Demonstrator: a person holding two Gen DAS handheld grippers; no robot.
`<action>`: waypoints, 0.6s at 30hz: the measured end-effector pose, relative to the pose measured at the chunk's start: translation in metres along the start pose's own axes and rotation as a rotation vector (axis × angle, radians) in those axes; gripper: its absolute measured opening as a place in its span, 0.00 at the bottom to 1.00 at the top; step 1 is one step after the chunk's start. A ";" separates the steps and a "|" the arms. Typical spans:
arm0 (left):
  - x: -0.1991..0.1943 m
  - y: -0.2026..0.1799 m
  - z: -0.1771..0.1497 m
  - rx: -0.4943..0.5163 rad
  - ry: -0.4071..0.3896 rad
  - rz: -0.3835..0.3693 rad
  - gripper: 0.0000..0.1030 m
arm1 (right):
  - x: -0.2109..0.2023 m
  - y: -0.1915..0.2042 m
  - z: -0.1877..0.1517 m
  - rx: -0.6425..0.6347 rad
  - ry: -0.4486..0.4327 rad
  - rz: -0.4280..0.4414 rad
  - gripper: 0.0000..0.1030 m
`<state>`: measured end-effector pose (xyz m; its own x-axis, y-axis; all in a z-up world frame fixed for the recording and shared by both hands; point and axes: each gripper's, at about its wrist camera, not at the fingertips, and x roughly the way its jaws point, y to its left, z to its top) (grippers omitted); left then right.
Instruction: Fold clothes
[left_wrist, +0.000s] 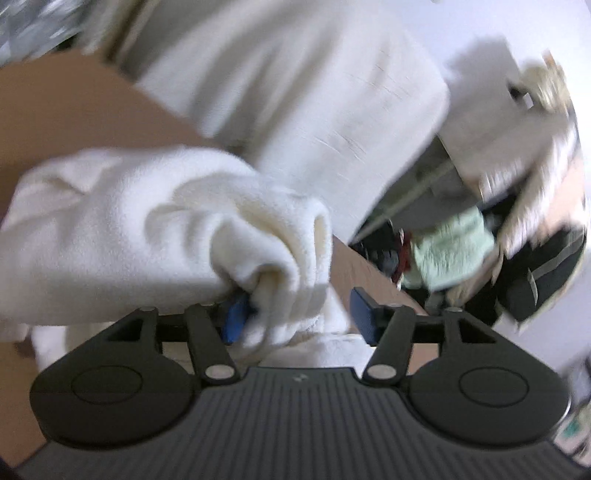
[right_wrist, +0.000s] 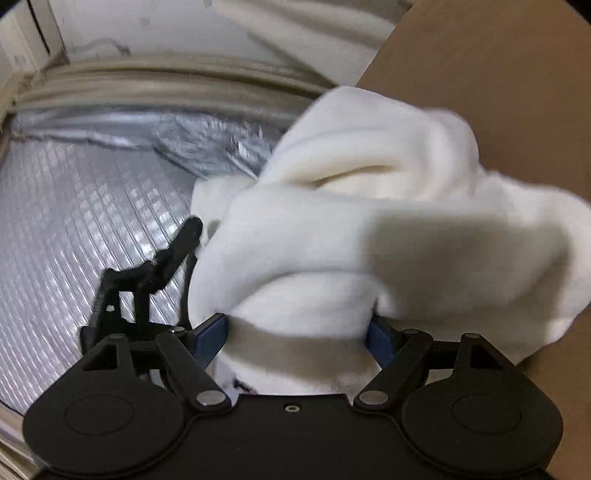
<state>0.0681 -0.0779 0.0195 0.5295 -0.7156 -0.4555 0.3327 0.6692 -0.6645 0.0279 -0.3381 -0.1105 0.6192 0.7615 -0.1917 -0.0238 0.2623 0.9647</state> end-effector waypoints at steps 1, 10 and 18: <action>0.009 -0.014 0.007 0.014 0.015 -0.023 0.52 | -0.008 -0.003 0.004 0.019 -0.024 0.019 0.82; 0.080 -0.147 0.010 0.203 0.212 -0.286 0.30 | -0.079 0.016 0.045 -0.047 -0.175 0.135 0.78; 0.066 -0.186 -0.033 0.808 -0.037 0.216 0.78 | -0.167 0.024 0.064 -0.220 -0.312 -0.194 0.78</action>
<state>0.0158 -0.2564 0.0932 0.6664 -0.5574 -0.4951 0.6705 0.7385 0.0710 -0.0253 -0.4970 -0.0434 0.8355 0.4786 -0.2700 -0.0290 0.5291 0.8481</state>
